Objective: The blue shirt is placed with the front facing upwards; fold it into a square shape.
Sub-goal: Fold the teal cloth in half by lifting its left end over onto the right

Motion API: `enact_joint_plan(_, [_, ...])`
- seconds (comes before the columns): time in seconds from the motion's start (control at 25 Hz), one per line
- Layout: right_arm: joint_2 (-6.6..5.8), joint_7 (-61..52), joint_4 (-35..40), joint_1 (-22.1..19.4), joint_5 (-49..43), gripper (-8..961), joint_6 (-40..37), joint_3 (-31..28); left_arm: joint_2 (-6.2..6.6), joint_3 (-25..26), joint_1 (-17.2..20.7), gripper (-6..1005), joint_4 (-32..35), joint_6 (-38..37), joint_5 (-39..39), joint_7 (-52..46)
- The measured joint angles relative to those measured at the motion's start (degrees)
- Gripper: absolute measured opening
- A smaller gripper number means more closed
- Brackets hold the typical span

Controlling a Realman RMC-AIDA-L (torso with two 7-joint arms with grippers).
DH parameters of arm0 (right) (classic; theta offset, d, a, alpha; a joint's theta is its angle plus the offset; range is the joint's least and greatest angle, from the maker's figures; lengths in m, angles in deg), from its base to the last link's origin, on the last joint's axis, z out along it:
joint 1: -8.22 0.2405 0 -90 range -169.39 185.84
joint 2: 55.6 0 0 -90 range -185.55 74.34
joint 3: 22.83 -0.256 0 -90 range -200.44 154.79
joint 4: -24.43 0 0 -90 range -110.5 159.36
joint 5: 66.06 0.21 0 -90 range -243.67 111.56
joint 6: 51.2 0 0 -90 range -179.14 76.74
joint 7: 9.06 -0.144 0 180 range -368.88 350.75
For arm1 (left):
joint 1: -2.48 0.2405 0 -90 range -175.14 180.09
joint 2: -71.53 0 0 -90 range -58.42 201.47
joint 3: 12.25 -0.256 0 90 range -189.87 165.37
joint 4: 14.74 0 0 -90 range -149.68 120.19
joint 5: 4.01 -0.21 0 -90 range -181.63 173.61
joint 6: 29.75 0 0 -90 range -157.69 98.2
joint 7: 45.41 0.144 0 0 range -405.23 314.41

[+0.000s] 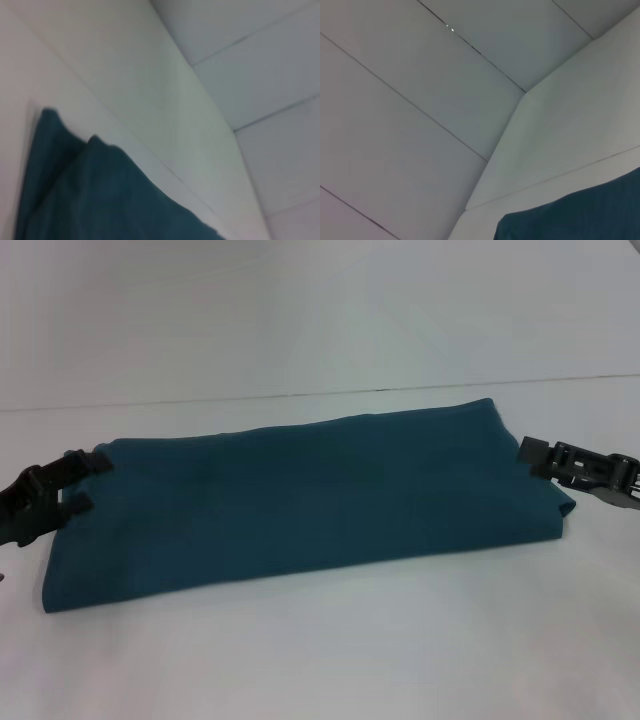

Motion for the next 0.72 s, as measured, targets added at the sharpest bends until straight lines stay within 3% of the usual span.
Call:
enact_joint_plan(0.12, [-0.05, 0.5, -0.08, 0.35, -0.25, 906, 0.19, -0.05, 0.06, -0.89, -0.27, 824, -0.21, 1.83, 0.0, 5.98])
enact_joint_plan(0.48, [0.22, 0.71, -0.19, 0.83, -0.25, 902, 0.73, -0.14, -3.96, -1.23, -1.9, 797, -1.79, 18.21, -1.47, 12.58])
enact_joint_plan(0.72, [0.02, 0.71, -1.98, 0.84, -0.04, 899, 0.95, -0.59, -4.38, -1.23, -2.54, 790, -2.61, 21.41, -3.75, 12.84])
